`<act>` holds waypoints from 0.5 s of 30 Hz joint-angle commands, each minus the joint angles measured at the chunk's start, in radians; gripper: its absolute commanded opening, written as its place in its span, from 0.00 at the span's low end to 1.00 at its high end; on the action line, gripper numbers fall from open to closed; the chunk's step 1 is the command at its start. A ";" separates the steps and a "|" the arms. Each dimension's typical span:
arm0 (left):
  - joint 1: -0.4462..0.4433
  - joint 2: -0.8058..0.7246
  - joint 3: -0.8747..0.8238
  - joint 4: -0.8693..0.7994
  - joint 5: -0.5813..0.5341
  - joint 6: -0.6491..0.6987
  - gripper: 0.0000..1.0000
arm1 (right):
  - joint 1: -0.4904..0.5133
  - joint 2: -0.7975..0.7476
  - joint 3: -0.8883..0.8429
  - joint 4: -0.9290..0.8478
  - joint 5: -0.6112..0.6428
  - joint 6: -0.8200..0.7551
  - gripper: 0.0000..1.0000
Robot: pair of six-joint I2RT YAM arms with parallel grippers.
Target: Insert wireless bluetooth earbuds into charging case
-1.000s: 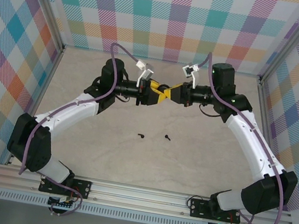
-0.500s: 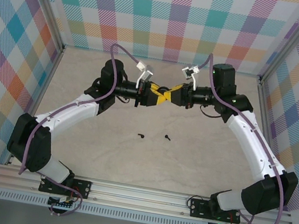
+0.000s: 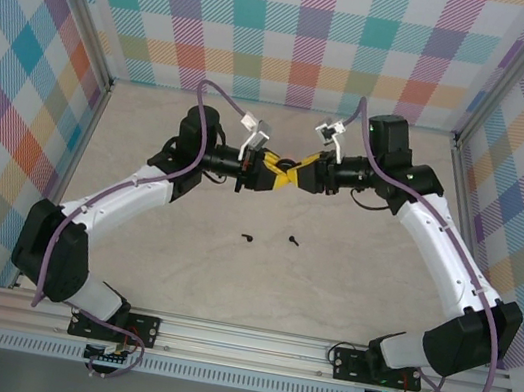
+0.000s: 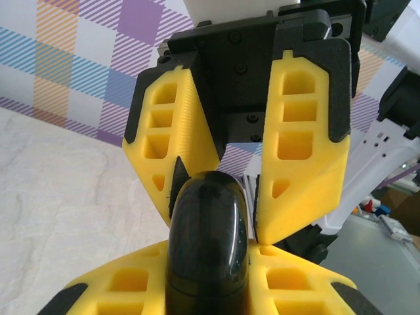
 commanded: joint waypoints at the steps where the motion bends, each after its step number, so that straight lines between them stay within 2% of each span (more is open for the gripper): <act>1: -0.010 -0.057 0.028 -0.054 -0.021 0.153 0.10 | 0.016 -0.010 0.019 -0.061 0.017 -0.020 0.39; 15: -0.016 -0.055 0.027 -0.139 -0.016 0.274 0.10 | 0.016 -0.042 0.012 -0.024 0.158 0.022 0.42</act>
